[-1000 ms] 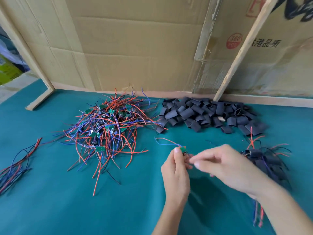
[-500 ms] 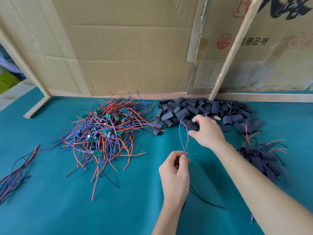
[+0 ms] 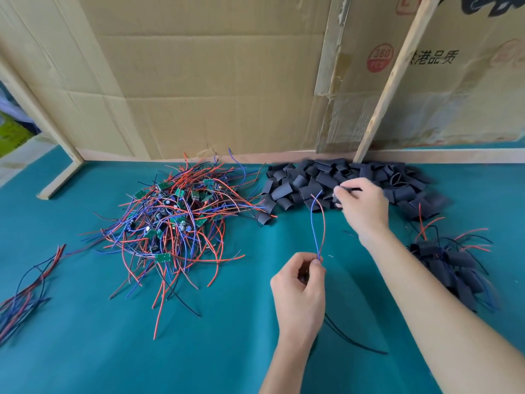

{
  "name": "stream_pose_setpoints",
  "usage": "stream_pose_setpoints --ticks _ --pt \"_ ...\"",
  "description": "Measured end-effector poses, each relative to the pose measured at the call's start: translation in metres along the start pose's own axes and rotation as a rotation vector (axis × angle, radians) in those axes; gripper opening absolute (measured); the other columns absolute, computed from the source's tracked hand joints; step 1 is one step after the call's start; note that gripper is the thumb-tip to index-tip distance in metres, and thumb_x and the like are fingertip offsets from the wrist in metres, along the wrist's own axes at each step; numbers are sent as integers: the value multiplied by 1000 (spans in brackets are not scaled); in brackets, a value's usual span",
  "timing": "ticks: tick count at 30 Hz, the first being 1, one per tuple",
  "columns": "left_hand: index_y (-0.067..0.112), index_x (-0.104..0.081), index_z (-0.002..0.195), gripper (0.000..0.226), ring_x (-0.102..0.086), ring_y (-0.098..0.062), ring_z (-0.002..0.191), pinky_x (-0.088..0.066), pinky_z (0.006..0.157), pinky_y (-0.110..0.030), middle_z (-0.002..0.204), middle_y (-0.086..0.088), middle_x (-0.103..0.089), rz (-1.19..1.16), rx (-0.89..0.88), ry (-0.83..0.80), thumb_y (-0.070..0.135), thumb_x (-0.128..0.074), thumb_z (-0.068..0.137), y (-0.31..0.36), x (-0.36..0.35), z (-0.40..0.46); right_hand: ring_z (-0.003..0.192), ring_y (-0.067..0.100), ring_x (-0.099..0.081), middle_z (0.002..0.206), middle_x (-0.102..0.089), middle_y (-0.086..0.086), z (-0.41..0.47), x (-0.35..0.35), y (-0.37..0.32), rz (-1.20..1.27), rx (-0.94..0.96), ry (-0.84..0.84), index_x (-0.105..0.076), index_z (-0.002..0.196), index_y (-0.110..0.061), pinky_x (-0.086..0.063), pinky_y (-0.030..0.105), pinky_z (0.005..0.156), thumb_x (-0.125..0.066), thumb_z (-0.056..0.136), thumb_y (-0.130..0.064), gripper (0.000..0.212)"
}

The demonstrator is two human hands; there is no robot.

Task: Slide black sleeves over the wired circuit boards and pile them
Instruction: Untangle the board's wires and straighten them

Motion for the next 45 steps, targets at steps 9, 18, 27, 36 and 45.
stream_pose_setpoints --ticks 9,18,27,36,45 --pt "22 -72 75 23 -50 -8 58 -41 55 -22 68 -7 -67 17 -13 -22 8 -63 91 4 -1 -2 73 22 -74 107 -78 18 -12 -15 -36 542 -290 -473 -65 100 -12 -55 26 59 -66 101 -18 7" --pt "23 -71 75 25 -53 -17 57 -44 57 -25 68 -4 -68 19 -31 -1 7 -63 92 3 1 -2 69 20 -71 111 -77 21 -16 -16 -25 665 -379 -585 -62 97 -14 -55 27 56 -67 100 -19 8" --pt "23 -70 75 25 -51 -7 57 -42 55 -21 67 -3 -68 27 -38 -8 8 -62 92 1 1 -2 70 19 -71 118 -76 18 -18 -10 -18 852 -451 -580 -59 107 -16 -55 26 57 -68 99 -25 15" --pt "24 -70 76 22 -49 -5 56 -40 53 -20 67 -1 -68 24 -42 -15 11 -62 92 -2 1 0 77 20 -74 105 -80 10 -23 4 -26 505 -121 -466 -69 103 -12 -56 27 63 -67 100 -19 8" --pt "29 -71 85 22 -49 -5 59 -40 57 -18 69 9 -65 12 -95 30 11 -64 95 0 3 -1 79 16 -73 96 -81 2 -76 -2 -9 342 -119 -456 -67 110 -14 -54 31 70 -74 93 -20 19"
Point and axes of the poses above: each hand's wrist, its own z-axis towards the middle knuckle, its own x-axis out of the back of the hand, y = z × x, the point moved 5 cm from there along z, towards the middle knuckle
